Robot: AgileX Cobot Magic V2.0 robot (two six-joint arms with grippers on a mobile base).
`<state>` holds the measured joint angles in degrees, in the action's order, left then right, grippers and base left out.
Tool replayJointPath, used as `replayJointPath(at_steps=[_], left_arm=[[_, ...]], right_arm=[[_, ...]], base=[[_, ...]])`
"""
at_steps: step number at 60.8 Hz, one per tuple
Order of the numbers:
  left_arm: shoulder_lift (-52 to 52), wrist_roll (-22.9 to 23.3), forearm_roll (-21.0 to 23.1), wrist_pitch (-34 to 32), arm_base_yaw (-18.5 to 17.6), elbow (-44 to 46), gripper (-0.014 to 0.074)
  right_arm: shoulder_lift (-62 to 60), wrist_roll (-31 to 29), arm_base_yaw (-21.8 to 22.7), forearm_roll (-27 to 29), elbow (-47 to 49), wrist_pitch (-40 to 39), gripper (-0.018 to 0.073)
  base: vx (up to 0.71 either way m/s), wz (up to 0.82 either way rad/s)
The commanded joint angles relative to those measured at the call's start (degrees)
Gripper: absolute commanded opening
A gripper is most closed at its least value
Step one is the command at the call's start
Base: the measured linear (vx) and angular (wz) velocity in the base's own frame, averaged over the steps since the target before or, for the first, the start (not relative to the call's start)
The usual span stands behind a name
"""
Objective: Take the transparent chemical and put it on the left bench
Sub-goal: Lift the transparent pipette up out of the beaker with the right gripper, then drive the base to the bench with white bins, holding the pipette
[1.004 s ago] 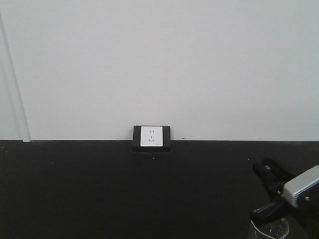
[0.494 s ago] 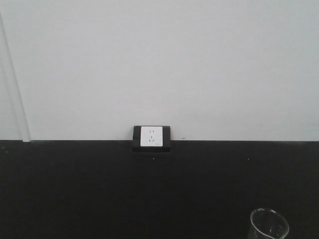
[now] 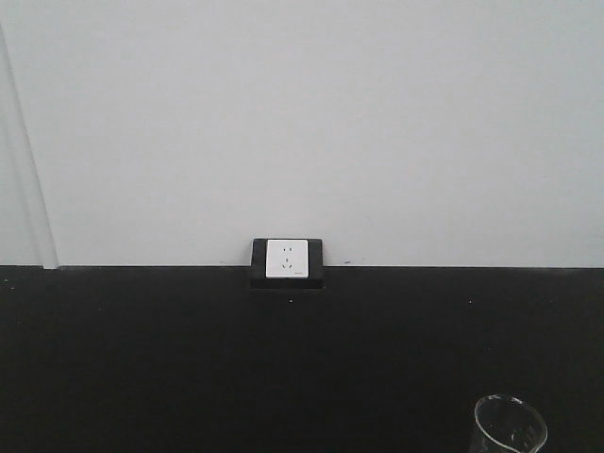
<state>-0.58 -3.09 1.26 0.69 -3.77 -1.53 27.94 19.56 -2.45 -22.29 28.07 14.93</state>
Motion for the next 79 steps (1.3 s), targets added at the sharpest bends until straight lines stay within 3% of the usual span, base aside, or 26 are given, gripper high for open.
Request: replayJointPath(at_steps=[1,45,79], left_arm=[[-1.1,0.4,0.0,-4.5,-0.1,-0.9,-0.0004],[-1.1,0.4,0.0,-4.5,-0.1,-0.9,-0.0004],[-1.1,0.4,0.0,-4.5,-0.1,-0.9,-0.0004]], right_arm=[[0.2,0.0,0.1,-0.4,1.7,-3.9,-0.0003],[0.2,0.0,0.1,-0.4,1.7,-3.9,-0.0003],[0.2,0.0,0.1,-0.4,1.7,-3.9,-0.0003]], base=[[0.00,0.00],[-0.02,0.00],[-0.25,-0.07]])
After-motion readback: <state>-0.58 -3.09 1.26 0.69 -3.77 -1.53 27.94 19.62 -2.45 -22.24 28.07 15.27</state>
